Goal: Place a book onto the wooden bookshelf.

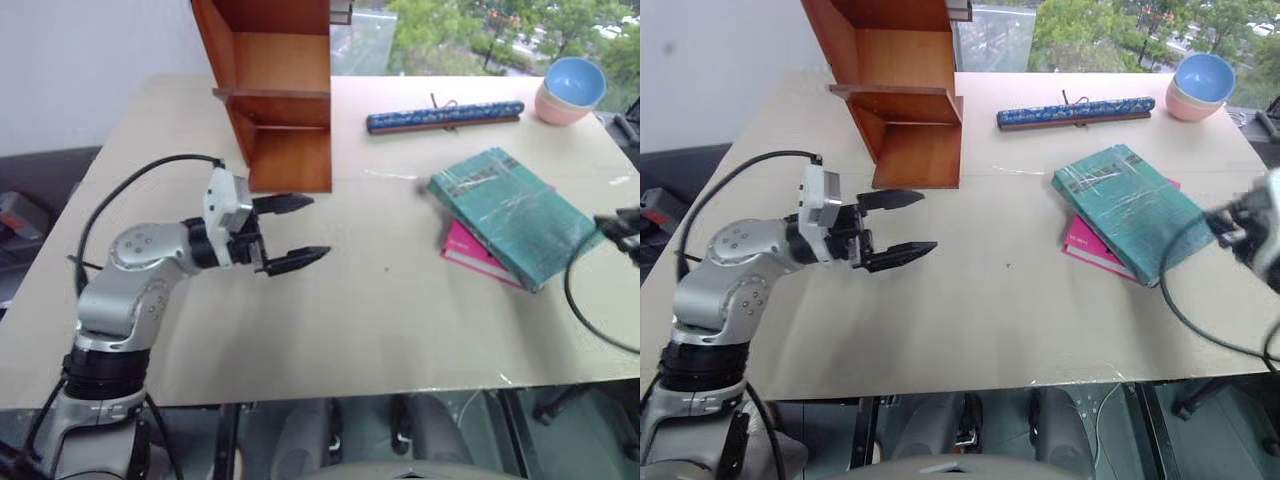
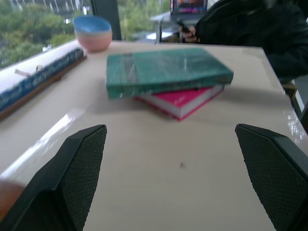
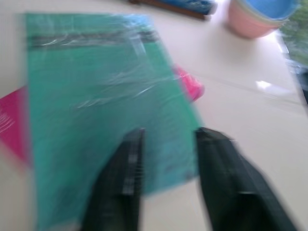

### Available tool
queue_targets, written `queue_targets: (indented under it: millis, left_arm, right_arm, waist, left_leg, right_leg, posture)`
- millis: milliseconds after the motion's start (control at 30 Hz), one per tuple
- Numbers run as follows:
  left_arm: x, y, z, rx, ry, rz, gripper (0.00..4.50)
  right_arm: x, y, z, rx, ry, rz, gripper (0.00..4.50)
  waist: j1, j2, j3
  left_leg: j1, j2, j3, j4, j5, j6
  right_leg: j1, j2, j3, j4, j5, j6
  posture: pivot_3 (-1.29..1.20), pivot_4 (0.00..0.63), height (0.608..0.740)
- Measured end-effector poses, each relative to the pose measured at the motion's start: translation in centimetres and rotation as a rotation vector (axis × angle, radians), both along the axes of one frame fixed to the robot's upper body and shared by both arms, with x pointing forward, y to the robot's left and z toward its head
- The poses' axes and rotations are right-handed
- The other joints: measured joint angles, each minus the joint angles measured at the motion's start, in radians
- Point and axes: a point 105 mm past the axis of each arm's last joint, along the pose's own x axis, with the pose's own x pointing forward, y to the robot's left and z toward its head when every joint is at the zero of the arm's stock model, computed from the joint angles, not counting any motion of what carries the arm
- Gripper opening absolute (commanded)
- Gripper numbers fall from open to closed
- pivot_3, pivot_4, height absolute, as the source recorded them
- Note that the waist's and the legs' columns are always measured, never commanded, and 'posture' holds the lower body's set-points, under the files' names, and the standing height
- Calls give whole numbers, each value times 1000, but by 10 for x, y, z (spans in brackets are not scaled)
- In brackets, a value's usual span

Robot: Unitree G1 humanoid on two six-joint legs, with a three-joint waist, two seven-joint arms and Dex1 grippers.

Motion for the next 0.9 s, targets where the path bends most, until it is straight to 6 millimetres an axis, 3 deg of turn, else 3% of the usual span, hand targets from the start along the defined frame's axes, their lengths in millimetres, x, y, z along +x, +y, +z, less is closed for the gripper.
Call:
queue_targets:
  millis: [100, 267, 400, 567, 667, 900]
  left_arm:
    - [0, -11, 0, -13, -12, 7, 4500]
    - [-1, -23, 10, -47, -51, 23, 4500]
    - [-2, -24, 10, -49, -54, 36, 4500]
    - [-4, -22, 3, -51, -29, 59, 4500]
    - [-7, -21, 2, -57, -24, 65, 4500]
    - [-7, -20, -2, -59, -6, 74, 4500]
  right_arm:
    - [25, -16, 3, 94, -28, -189, 223]
    - [61, -32, -23, 342, 117, -368, 223]
    - [68, -43, -46, 508, 208, -436, 223]
    - [67, -43, -71, 583, 323, -451, 223]
    - [64, -34, -73, 613, 382, -400, 223]
    - [64, 17, -70, 655, 476, -210, 223]
  waist:
    - [5, 0, 0]
    - [5, 2, 1]
    - [3, 2, 1]
    - [-4, 5, 1]
    - [-12, 5, 1]
    - [-25, 7, 0]
  left_leg:
    - [-1, 0, -1, 0, 0, 0]
    - [-3, 0, -1, -1, 0, 0]
    - [-6, 0, -3, -1, 0, 0]
    - [-6, 0, -3, -1, 0, 0]
    - [-6, 0, -3, -1, 0, 0]
    - [-4, 1, -3, -1, 1, 0]
  right_leg:
    - [-1, 2, -1, 1, 2, 3]
    - [-2, 3, -3, 0, 2, 4]
    - [-3, 3, -6, -2, 2, 5]
    - [-3, 3, -6, -1, 2, 5]
    - [-2, 3, -6, -1, 2, 5]
    - [-3, 4, -4, 2, 2, 5]
  posture:
    - [0, 150, 738]
    - [0, 150, 738]
    - [0, 150, 738]
    - [0, 150, 738]
    - [0, 150, 738]
    - [0, 150, 738]
